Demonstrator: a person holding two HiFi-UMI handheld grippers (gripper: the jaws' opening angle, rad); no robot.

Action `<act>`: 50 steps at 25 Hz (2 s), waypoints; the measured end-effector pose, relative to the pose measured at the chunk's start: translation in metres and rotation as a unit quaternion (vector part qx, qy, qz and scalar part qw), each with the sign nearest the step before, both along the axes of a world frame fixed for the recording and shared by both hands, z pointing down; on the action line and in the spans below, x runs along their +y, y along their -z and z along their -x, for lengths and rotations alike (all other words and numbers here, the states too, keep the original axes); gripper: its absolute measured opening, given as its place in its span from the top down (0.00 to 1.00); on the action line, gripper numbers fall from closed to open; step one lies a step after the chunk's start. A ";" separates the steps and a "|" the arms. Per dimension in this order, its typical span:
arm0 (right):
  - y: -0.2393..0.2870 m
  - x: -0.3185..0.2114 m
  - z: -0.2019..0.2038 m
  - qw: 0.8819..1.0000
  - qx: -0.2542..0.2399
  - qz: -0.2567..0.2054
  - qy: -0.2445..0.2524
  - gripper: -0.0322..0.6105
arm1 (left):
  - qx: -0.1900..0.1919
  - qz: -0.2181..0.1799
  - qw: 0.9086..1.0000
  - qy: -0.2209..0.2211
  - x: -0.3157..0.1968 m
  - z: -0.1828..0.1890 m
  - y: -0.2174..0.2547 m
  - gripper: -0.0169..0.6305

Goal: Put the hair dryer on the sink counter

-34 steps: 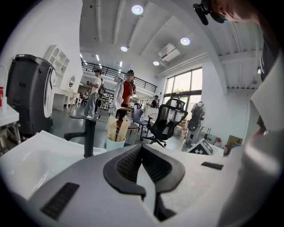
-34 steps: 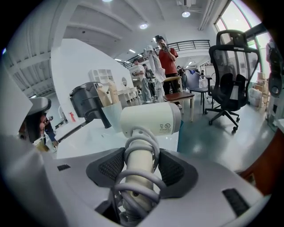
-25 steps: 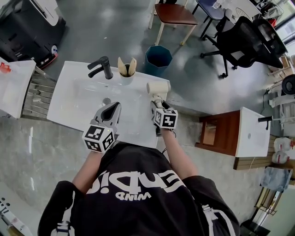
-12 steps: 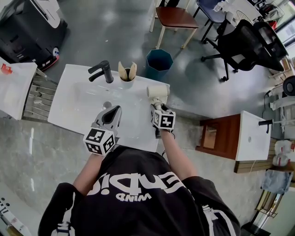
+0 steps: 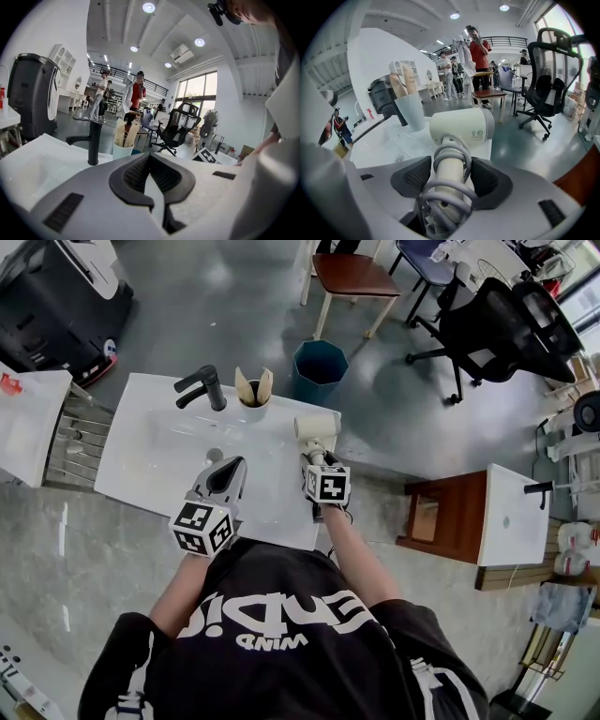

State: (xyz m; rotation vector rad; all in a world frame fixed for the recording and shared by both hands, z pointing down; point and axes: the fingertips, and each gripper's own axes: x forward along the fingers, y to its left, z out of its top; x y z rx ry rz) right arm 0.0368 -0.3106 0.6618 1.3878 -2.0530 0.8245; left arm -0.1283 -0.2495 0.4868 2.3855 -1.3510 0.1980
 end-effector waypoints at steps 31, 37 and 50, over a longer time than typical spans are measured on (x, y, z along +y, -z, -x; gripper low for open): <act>0.136 0.042 -0.029 0.987 -0.059 -0.146 0.014 0.49 | 0.013 -0.011 1.000 -0.014 0.014 -0.018 0.016 0.96; 0.164 0.070 -0.039 0.983 -0.083 -0.161 0.017 0.49 | 0.015 -0.015 1.000 -0.017 0.020 -0.019 0.023 0.96; 0.177 0.114 -0.059 0.975 -0.086 -0.203 0.009 0.75 | 0.012 -0.025 1.000 -0.010 0.031 -0.014 0.029 0.96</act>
